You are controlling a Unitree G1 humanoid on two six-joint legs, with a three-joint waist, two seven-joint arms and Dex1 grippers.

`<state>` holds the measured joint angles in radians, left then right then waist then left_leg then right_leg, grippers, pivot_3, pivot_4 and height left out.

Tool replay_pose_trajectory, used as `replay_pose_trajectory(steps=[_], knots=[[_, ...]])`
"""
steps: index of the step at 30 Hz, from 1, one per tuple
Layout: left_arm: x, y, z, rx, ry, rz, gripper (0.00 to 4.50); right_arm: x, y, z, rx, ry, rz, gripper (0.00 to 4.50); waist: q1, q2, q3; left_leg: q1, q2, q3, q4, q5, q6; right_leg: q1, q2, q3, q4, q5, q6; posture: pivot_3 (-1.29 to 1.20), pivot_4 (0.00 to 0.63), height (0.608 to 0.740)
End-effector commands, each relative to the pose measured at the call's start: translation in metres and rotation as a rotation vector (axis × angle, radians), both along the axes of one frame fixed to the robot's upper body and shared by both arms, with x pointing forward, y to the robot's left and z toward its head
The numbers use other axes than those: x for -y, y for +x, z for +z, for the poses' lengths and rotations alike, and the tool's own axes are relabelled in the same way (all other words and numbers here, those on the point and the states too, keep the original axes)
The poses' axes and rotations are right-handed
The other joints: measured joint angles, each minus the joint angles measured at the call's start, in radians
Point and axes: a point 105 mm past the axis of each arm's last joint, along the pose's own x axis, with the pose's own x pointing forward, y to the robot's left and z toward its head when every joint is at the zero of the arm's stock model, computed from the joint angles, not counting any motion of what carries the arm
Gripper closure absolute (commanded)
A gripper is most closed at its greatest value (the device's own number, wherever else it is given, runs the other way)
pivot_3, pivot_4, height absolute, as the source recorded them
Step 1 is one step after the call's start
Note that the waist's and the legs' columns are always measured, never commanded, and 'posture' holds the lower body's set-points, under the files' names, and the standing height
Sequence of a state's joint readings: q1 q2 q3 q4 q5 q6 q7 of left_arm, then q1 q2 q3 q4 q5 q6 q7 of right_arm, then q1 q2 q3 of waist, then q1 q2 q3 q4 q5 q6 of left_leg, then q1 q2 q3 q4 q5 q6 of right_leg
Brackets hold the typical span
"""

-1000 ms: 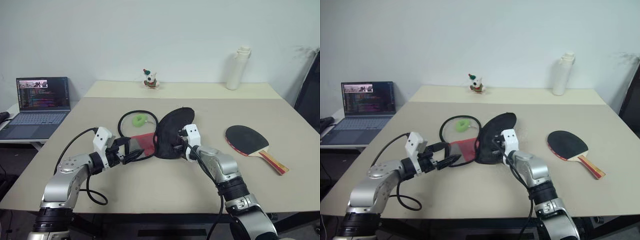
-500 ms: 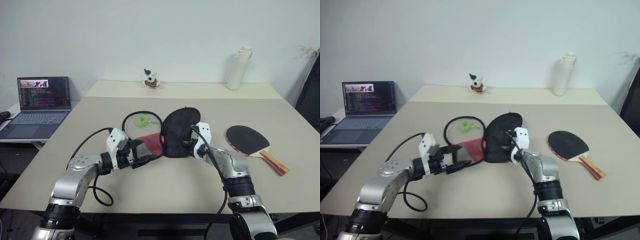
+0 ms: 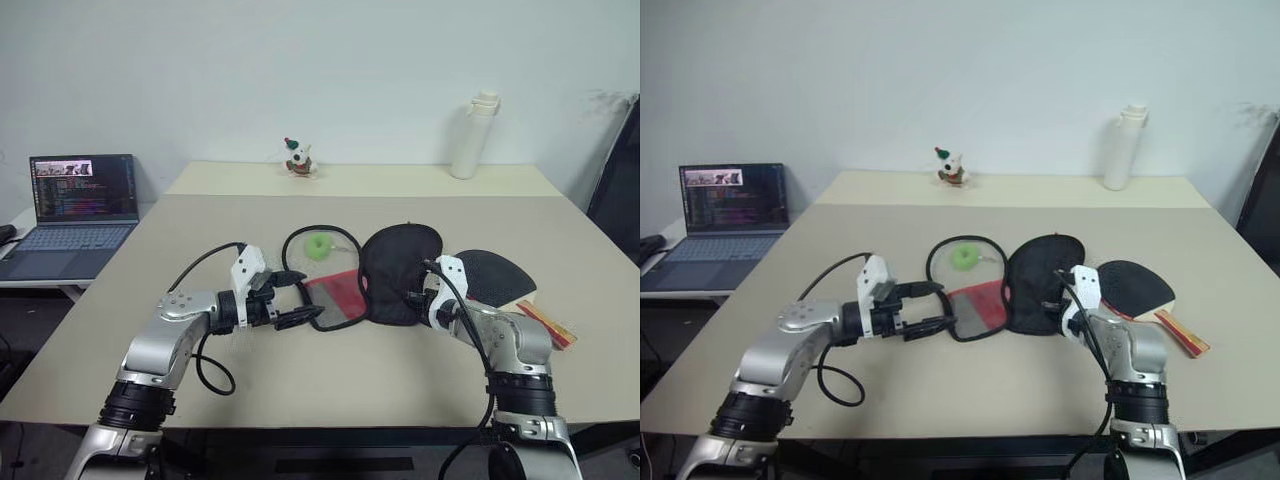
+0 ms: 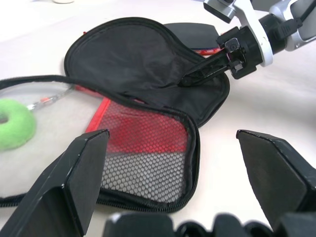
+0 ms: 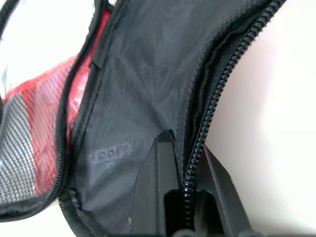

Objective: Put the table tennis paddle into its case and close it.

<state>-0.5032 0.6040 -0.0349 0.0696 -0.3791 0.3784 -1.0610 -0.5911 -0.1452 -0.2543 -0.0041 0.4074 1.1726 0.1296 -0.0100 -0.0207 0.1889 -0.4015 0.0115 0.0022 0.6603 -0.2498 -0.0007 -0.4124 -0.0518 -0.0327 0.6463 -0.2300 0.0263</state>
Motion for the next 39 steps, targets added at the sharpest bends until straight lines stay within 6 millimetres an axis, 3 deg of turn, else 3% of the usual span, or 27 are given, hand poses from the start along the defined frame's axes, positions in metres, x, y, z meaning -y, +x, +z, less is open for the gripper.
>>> replay_pose_trajectory(steps=[1,6,7,9,14,20,24,28,33,39], knots=[[0.002,0.001,0.011,0.055,-0.001,-0.018,0.00,0.001,-0.004,0.010,0.028,0.019,0.016,4.43,0.000,0.000,0.000,0.000,0.000,0.000,0.000,0.000,0.000,0.000,0.000,0.000,0.000,0.000,0.000,0.00,0.150,0.740],[0.002,0.000,0.010,0.056,0.004,-0.018,0.00,-0.001,0.001,0.012,0.040,0.010,0.013,4.43,0.000,0.000,0.000,0.000,0.000,0.000,0.000,0.000,0.000,0.000,0.000,0.000,0.000,-0.001,0.001,0.00,0.150,0.740],[0.002,0.000,0.009,0.057,0.005,-0.017,0.00,0.000,0.003,0.013,0.048,0.002,0.007,4.26,0.000,0.000,0.000,0.000,0.000,0.000,0.000,0.000,0.000,0.000,0.000,0.000,0.000,-0.001,0.001,0.00,0.150,0.740],[0.002,0.000,0.009,0.058,0.007,-0.015,0.00,0.003,0.006,0.015,0.063,-0.010,0.002,3.79,0.000,0.000,0.000,0.000,0.000,0.000,0.000,0.000,0.000,0.000,0.000,0.000,0.000,-0.001,0.001,0.00,0.150,0.740],[0.001,-0.001,0.008,0.060,0.008,-0.006,0.00,0.013,0.009,0.027,0.144,-0.125,0.040,2.05,-0.002,0.000,0.000,0.000,0.000,0.000,0.000,0.000,0.000,0.000,0.000,0.000,0.000,-0.001,0.001,0.00,0.150,0.740],[0.000,-0.003,0.007,0.062,0.005,-0.003,0.00,0.054,-0.004,0.048,0.211,-0.221,0.125,0.03,0.002,0.000,0.000,-0.001,-0.001,0.000,0.000,0.000,0.000,0.000,0.000,0.000,-0.001,-0.002,0.003,0.00,0.150,0.740],[0.004,-0.002,0.008,0.069,-0.004,-0.016,0.00,0.090,-0.013,0.068,0.274,-0.277,0.151,0.03,0.005,0.000,0.000,-0.001,0.000,0.000,0.000,0.000,0.000,0.000,0.000,0.000,-0.001,-0.002,0.003,0.00,0.150,0.740],[0.008,-0.002,0.010,0.074,-0.008,-0.035,0.00,0.132,-0.015,0.077,0.307,-0.355,0.106,0.03,0.007,0.000,0.000,-0.001,0.000,0.001,0.001,0.000,0.000,0.000,0.000,0.000,-0.002,-0.002,0.004,0.00,0.150,0.740],[0.013,0.002,0.008,0.073,0.001,-0.058,0.00,0.174,-0.029,0.046,0.187,-0.419,0.161,0.03,0.008,0.000,0.000,-0.001,-0.001,0.003,0.001,0.000,0.000,0.001,0.000,-0.001,-0.003,-0.002,0.004,0.00,0.150,0.740],[0.016,0.003,0.011,0.080,0.000,-0.079,0.00,0.189,-0.024,0.028,0.113,-0.414,0.141,0.03,-0.001,0.000,0.001,0.001,0.000,0.004,0.001,0.000,0.000,0.001,0.000,0.003,-0.001,-0.002,0.004,0.00,0.150,0.740]])
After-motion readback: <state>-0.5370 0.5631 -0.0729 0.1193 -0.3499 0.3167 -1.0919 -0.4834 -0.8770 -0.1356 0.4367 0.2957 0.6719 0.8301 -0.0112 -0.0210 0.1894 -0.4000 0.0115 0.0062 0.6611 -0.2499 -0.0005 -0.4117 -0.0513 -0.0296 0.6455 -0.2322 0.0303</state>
